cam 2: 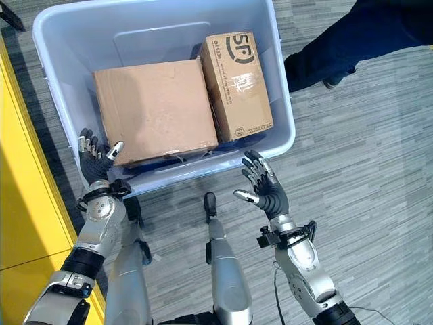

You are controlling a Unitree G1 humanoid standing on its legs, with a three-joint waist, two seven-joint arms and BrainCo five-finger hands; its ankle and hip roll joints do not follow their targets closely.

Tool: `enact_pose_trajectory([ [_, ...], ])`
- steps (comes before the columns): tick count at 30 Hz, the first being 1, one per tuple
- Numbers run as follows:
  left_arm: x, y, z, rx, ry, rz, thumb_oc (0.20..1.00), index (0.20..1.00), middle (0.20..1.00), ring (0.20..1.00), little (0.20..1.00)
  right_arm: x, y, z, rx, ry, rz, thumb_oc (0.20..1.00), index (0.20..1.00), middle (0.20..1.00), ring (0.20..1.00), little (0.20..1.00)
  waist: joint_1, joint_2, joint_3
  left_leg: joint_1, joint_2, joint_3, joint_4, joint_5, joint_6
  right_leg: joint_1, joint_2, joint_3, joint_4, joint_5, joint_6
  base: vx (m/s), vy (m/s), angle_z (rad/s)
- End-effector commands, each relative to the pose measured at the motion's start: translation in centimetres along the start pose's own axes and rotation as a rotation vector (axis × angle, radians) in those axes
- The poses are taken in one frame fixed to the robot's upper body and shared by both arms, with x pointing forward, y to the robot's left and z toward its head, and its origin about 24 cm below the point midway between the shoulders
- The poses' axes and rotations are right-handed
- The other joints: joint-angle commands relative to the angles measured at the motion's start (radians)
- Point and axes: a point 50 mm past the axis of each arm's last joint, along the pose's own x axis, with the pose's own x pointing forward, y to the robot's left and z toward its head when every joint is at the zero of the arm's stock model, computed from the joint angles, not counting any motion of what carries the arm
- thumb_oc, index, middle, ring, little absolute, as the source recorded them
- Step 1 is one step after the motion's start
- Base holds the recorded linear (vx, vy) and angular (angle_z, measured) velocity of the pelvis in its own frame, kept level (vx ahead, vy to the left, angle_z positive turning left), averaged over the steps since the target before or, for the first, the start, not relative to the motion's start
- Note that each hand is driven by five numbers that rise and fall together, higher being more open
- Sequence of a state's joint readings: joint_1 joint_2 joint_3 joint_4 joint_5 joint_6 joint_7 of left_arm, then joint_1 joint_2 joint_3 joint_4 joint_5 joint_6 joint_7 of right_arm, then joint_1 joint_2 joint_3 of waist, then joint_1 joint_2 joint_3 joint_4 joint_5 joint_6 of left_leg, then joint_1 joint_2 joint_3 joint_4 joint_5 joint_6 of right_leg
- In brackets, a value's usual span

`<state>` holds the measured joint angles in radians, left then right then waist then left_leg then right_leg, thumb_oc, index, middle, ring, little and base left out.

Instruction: Move parts from the plastic box to the shelf.

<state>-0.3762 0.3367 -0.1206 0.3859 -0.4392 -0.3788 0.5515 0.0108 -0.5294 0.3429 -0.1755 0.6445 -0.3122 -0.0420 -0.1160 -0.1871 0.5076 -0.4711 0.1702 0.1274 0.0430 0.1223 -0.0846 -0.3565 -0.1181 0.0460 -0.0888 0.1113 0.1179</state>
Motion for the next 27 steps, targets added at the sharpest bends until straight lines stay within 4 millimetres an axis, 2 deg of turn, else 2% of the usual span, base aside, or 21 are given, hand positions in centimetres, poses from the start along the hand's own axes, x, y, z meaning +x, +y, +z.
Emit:
enact_pose_trajectory([
  [1,1.6,1.8,1.8,0.023,-0.107,0.069,1.000,1.000,1.000,1.000,1.000,0.0,-1.2,1.0,-0.023,-0.052,-0.028,1.000,1.000,1.000,1.000,1.000,0.018,-0.014,-0.054,0.028,0.005,-0.053,0.035,-0.043,-0.021,-0.011,-0.048,-0.008,0.115,-0.027,0.027,0.00,0.000,0.00],
  [17,0.1,1.3,3.5,0.035,-0.200,-0.064,1.000,1.000,1.000,1.000,1.000,-0.4,-1.8,0.9,-0.039,-0.046,-0.042,1.000,1.000,1.000,1.000,1.000,0.038,0.027,-0.084,0.081,0.002,-0.052,0.010,-0.031,-0.019,0.029,-0.057,-0.012,0.109,-0.031,0.024,0.00,0.000,0.00],
  [20,-0.4,0.8,3.4,0.031,-0.198,-0.115,1.000,1.000,1.000,1.000,1.000,-0.4,-1.8,0.8,-0.039,-0.039,-0.040,1.000,1.000,1.000,1.000,1.000,0.041,0.035,-0.089,0.094,0.001,-0.050,0.000,-0.029,-0.019,0.038,-0.059,-0.012,0.103,-0.028,0.025,0.00,0.000,0.00],
  [27,-1.8,-2.0,2.0,0.049,-0.133,-0.291,1.000,1.000,1.000,1.000,1.000,-0.5,-1.6,0.5,-0.031,-0.029,-0.033,1.000,1.000,1.000,1.000,1.000,0.032,0.051,-0.109,0.118,-0.002,-0.036,-0.009,-0.029,-0.017,0.048,-0.060,0.003,0.095,-0.024,0.027,0.00,0.000,0.00],
])
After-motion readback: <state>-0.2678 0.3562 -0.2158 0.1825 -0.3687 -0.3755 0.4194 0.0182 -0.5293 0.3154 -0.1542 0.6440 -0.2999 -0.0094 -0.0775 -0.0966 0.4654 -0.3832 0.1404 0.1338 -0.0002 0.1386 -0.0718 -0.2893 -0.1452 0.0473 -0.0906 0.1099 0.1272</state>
